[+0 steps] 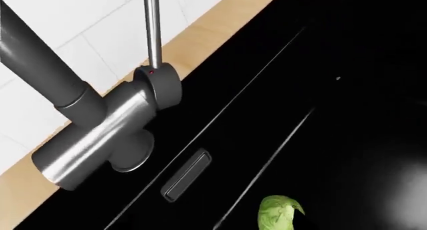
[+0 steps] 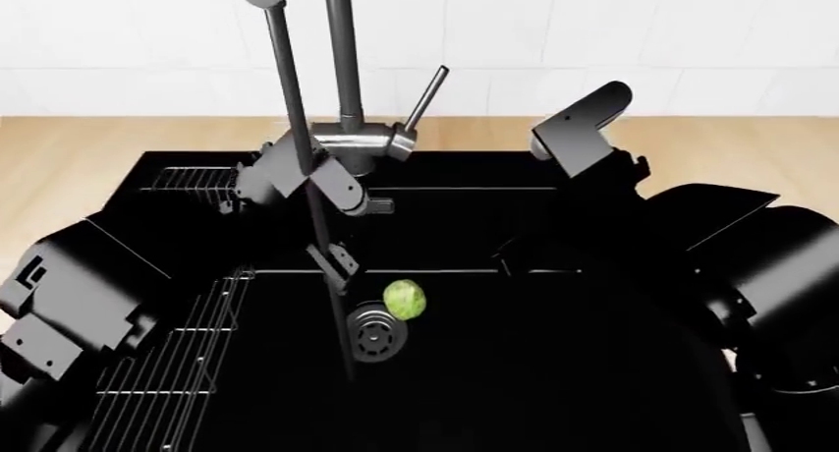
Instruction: Pick the peachs and avocados from the sink and place them in one bowl. Place the brussel sprout in the other bowl. Then turn off the sink faucet.
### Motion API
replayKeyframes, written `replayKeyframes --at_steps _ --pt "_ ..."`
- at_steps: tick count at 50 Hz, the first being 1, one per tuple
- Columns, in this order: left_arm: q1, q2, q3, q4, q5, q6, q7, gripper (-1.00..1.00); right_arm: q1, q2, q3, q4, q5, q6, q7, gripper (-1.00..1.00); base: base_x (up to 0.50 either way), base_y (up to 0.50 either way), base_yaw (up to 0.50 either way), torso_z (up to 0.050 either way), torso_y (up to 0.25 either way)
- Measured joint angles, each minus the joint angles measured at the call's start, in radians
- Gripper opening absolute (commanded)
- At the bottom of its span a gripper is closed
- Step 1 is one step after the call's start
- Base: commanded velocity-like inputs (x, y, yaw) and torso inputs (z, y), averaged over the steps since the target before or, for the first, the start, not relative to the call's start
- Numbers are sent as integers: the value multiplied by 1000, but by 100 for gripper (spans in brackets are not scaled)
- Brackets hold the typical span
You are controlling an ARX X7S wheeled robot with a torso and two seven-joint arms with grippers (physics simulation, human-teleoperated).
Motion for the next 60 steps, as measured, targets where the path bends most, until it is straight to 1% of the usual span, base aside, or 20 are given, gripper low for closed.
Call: replayKeyframes --at_steps 7,17,27,41,49,60 --pt "1 -17 25 32 -1 -13 20 100 7 9 12 -27 10 19 8 100 0 0 0 0 -247" --pt "-29 -13 77 37 23 -24 45 100 25 18 33 -59 25 37 14 100 0 0 0 0 0" --pt "-72 25 150 -18 66 -18 78 100 44 25 50 -86 40 57 20 100 0 0 0 0 0" --pt "-108 70 229 -73 78 -21 151 100 50 30 67 -105 55 69 31 100 0 0 0 0 0" --pt "-118 92 254 -110 86 -7 172 100 45 33 77 -109 61 67 38 100 0 0 0 0 0" --pt "-133 143 267 -227 116 30 164 100 34 38 88 -116 72 64 44 100 0 0 0 0 0"
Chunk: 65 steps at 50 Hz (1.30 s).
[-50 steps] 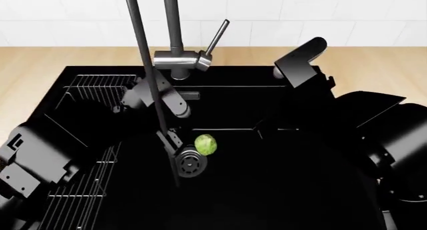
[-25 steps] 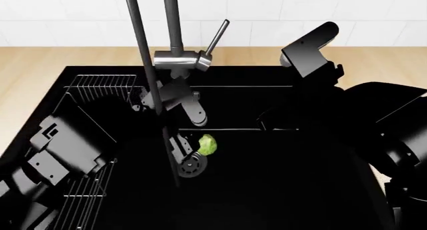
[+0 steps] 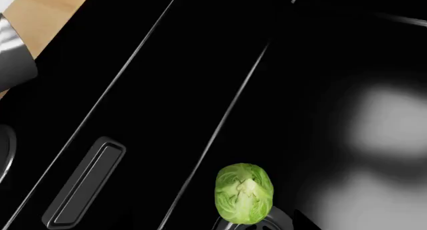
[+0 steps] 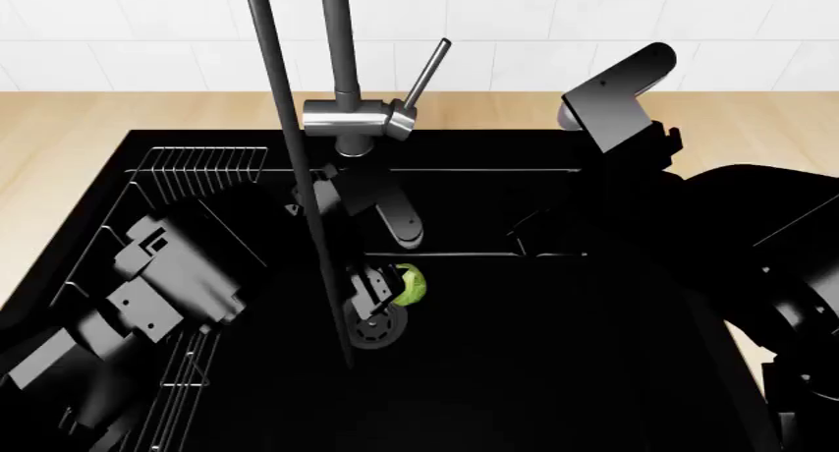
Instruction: Pick the peachs and avocados from the sink and place them in one bowl. Place the brussel sprout in the other bowl. Then turn off the sink faucet.
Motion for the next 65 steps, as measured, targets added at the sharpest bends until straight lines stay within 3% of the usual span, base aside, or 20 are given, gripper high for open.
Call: replayKeyframes --at_steps 40,65 --pt "-44 102 138 -241 76 92 106 100 -59 17 15 11 21 -51 6 100 0 0 0 0 0" --pt "-75 219 173 -518 115 253 166 100 -84 20 12 31 31 -90 0 100 0 0 0 0 0"
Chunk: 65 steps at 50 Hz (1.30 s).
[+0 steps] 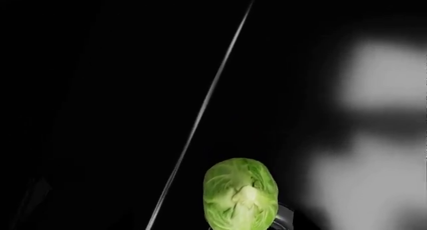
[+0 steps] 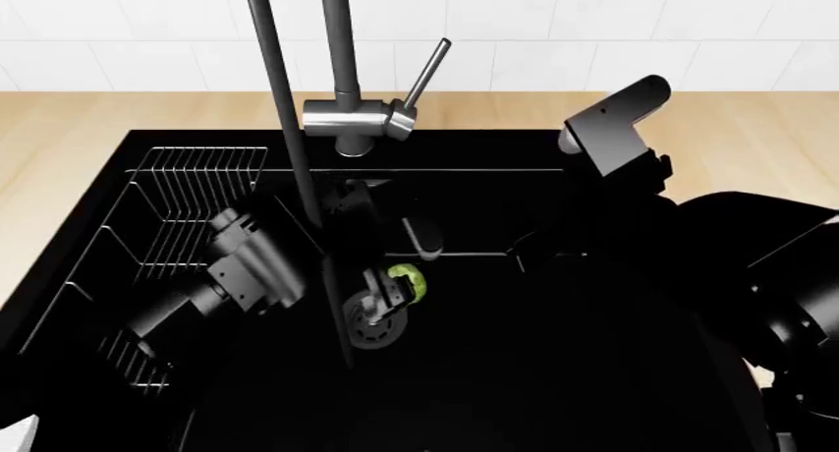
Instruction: Pick the peachs and avocados from the sink and place them in one bowl. Place the brussel sprout in the other bowl. Then turn off the sink faucet.
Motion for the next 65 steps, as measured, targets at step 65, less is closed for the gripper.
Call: replayKeyframes --at_steps 65 --pt "61 141 50 -373 31 267 46 100 -55 5 32 -16 51 -23 24 100 0 0 0 0 0"
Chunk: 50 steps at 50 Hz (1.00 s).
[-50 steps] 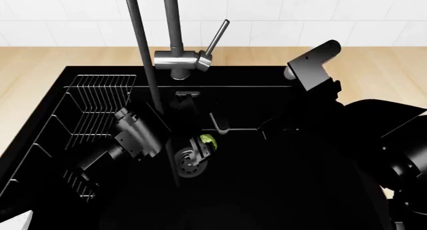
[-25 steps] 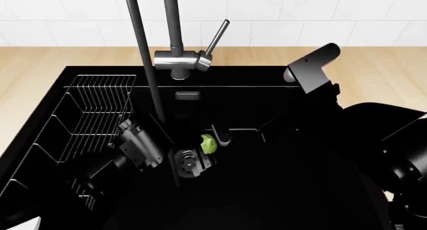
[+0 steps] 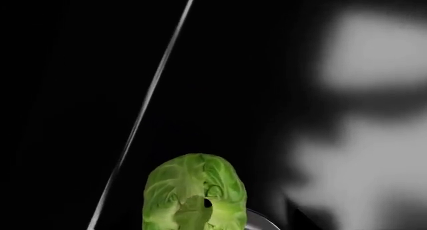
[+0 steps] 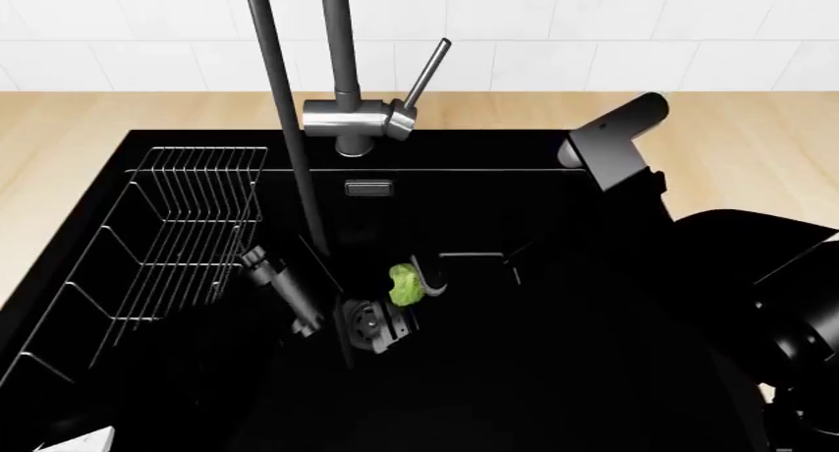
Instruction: Pick the peachs and avocados from the sink and place them in one bowl. Place the brussel sprout in the other bowl. Then turn off the sink faucet.
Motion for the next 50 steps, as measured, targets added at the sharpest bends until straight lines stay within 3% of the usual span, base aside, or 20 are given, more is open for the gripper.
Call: replayKeyframes --at_steps 7,8,27,50 --pt "5 15 21 -43 -4 34 -3 100 -12 2 8 -6 8 -2 4 100 0 0 0 0 0" --pt "6 16 24 -48 -4 38 -3 -100 -14 2 9 -7 9 -2 4 100 0 0 0 0 0" --pt "11 1 61 -41 12 103 -24 -100 -31 3 26 -24 32 0 14 100 0 0 0 0 0" --pt "4 -218 53 494 -35 -99 -83 -100 -24 10 49 -51 64 18 32 100 0 0 0 0 0"
